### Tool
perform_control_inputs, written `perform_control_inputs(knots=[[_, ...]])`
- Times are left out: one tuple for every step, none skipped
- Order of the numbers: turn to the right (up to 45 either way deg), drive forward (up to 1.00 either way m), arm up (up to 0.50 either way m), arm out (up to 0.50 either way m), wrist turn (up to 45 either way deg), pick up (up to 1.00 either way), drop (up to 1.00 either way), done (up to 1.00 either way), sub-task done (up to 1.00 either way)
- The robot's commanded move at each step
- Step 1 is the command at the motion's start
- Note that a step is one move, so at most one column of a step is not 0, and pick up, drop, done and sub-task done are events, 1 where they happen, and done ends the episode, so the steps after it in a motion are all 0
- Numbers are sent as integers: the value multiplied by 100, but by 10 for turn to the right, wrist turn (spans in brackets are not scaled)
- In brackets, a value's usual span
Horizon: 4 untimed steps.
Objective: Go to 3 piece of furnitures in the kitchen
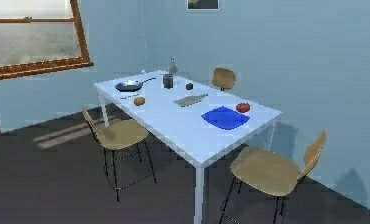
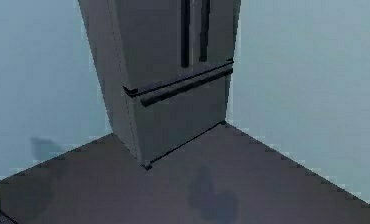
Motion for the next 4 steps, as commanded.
perform_control_inputs(knots=[[0, 0, 0, 0, 0, 0, 0, 0, 100], [450, 0, 0, 0, 0, 0, 0, 0, 0], [30, 0, 0, 0, 0, 0, 0, 0, 0], [0, 15, 0, 0, 0, 0, 0, 0, 0]])
